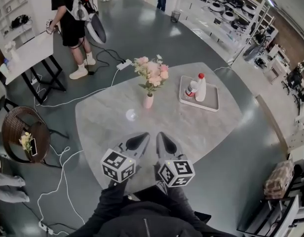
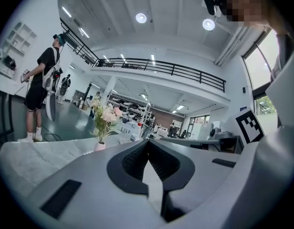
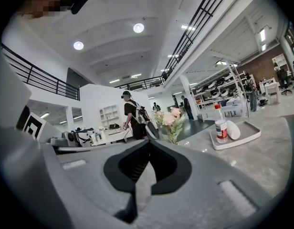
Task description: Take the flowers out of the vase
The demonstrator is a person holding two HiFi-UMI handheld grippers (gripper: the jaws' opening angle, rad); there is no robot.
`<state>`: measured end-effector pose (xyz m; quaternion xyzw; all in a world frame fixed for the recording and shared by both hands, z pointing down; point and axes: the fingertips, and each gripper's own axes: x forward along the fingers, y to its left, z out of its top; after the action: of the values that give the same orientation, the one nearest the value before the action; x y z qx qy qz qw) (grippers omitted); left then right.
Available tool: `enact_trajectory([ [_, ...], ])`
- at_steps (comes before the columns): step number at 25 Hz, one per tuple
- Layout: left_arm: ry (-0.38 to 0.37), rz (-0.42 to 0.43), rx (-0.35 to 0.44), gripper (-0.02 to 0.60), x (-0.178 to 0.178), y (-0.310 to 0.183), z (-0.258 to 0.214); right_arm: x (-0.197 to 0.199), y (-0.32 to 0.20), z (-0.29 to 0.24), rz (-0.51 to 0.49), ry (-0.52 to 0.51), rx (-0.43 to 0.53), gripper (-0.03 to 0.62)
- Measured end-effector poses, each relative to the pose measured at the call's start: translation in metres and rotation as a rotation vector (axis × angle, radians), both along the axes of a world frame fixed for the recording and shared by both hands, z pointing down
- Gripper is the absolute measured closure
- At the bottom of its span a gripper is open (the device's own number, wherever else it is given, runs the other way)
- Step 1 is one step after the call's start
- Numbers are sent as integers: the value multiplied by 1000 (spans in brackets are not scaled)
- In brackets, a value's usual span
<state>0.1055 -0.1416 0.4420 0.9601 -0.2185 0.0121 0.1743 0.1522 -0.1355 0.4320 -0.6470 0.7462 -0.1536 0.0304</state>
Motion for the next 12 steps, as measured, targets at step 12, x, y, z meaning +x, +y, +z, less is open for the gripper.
enact_trajectory([
  [12, -25, -115, 10, 581, 35, -67, -4, 47, -69, -12, -67, 19, 17, 595],
])
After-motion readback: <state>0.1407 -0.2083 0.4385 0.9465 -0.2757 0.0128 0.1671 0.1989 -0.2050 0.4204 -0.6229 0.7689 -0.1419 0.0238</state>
